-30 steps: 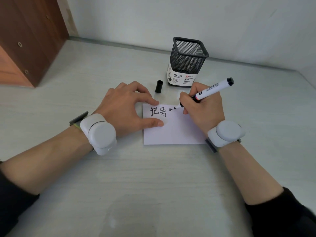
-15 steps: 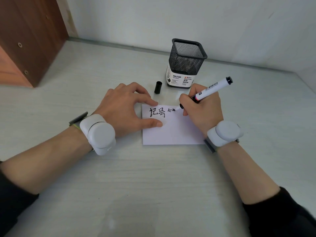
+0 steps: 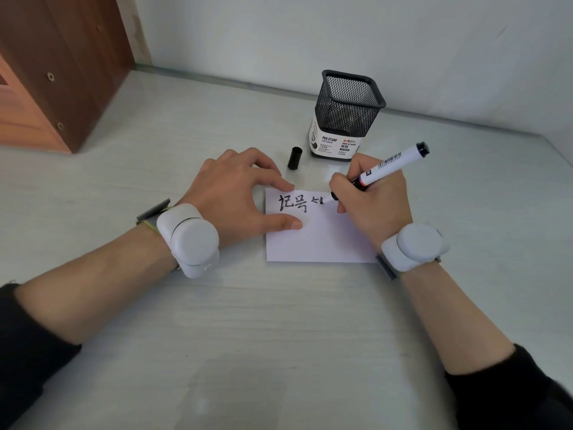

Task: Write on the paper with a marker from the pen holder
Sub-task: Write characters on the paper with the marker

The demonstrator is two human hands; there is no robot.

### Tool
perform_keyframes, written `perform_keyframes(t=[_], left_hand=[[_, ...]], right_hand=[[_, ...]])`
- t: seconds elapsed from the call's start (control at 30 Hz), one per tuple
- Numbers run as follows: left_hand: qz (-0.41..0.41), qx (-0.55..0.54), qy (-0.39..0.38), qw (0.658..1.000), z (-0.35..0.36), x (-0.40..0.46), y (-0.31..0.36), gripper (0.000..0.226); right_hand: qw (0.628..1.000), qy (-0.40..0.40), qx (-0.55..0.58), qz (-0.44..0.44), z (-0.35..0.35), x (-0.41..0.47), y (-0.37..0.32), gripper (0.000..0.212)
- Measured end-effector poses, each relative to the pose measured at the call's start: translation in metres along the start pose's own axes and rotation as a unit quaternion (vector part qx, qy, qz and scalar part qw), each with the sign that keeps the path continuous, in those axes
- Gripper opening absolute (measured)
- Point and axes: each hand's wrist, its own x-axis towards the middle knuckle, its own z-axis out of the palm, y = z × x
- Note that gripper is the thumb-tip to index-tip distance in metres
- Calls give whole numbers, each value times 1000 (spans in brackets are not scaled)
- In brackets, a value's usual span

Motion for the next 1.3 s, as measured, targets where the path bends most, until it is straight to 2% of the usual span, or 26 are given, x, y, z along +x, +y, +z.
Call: perform_keyframes(t=[0.23, 0.37, 0.5, 0.7, 0.93, 1.1, 1.3], left_hand=[[-3, -3, 0, 1000, 0, 0, 1, 62], [-2, -4, -3, 1000, -1, 0, 2, 60], [-3, -1, -5, 1000, -2, 0, 2, 62], [-4, -4, -5, 1000, -3, 0, 3, 63], [-4, -4, -7, 1000, -3, -1, 3, 58], [-9, -6, -9, 1000, -3, -1, 4, 61], [-8, -7, -11, 1000, -4, -1, 5, 58]], right_hand=[[999, -18, 40, 10, -2, 2, 3, 31], [999, -27, 18, -3, -1, 0, 1, 27], [1000, -6, 14, -3, -3, 3, 2, 31], [999, -39, 14, 1, -1, 0, 0, 26], [999, -8, 32, 2, -3, 3, 2, 33], [1000, -16, 14, -1, -2, 1, 0, 26], [1000, -28, 8, 4, -3, 2, -2, 34]])
